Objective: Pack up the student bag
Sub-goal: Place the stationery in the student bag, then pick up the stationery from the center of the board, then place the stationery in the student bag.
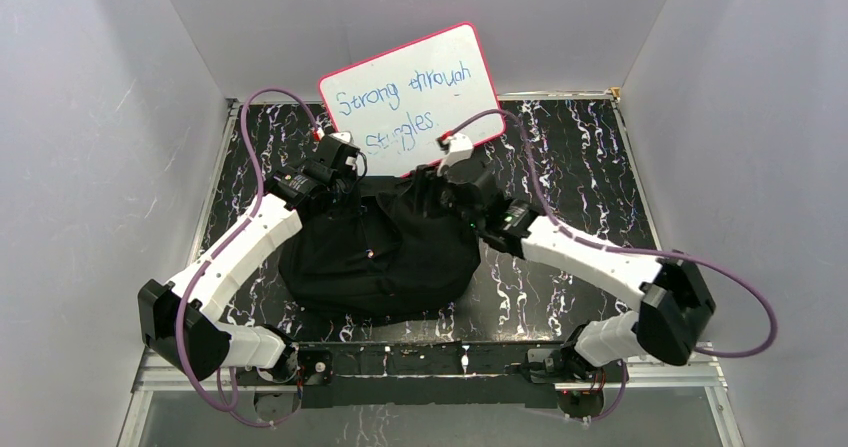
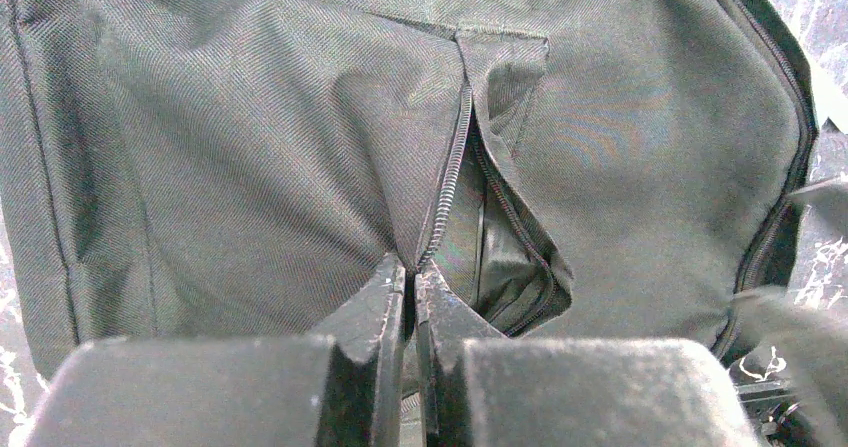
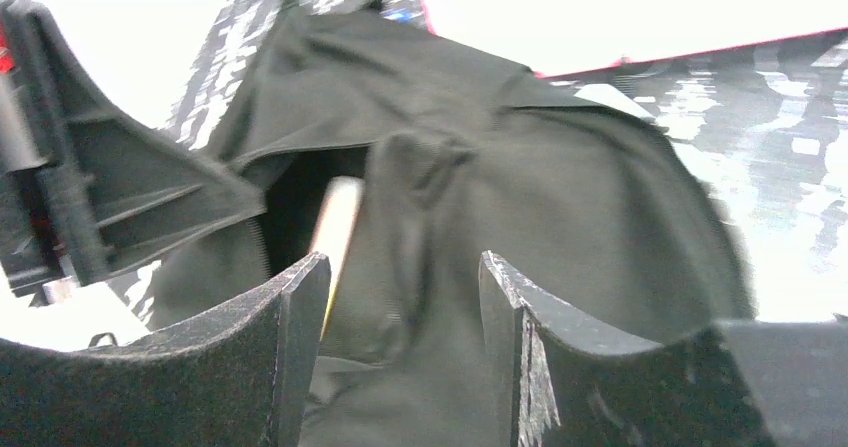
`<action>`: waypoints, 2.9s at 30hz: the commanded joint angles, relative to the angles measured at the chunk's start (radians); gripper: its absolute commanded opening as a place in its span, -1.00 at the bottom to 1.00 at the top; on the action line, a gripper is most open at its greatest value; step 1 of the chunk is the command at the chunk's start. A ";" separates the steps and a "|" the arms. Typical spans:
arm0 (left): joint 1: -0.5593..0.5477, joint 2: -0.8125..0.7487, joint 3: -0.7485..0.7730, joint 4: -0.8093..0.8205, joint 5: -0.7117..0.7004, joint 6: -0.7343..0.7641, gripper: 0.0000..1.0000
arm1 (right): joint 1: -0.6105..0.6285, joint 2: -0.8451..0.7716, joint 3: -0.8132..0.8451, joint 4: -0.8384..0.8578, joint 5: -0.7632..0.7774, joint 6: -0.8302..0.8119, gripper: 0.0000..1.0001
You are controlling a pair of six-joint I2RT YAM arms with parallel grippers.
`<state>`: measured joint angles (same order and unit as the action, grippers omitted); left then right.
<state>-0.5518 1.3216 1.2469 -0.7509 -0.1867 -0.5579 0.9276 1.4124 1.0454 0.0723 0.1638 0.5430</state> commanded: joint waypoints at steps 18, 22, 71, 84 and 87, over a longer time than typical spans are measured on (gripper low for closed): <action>0.004 0.011 -0.013 0.074 0.029 -0.043 -1.00 | -0.474 -0.089 -0.027 -0.731 -0.075 -0.175 0.25; 0.005 0.011 -0.011 0.075 0.029 -0.037 -1.00 | -0.484 0.007 -0.027 -0.738 -0.131 -0.207 0.20; 0.004 0.064 0.055 0.082 0.050 -0.012 -1.00 | -0.449 -0.055 0.228 -0.623 -0.584 -0.095 -0.65; 0.006 0.073 0.075 0.077 0.071 -0.007 -1.00 | -0.169 0.180 0.299 -0.484 -0.727 0.000 -0.59; 0.005 0.070 0.075 0.075 0.076 -0.006 -1.00 | -0.146 0.250 0.351 -0.462 -0.740 -0.002 -0.58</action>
<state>-0.5514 1.4040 1.2724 -0.7116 -0.1314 -0.5655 0.7624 1.6066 1.2949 -0.4686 -0.5209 0.5293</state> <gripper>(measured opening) 0.022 0.308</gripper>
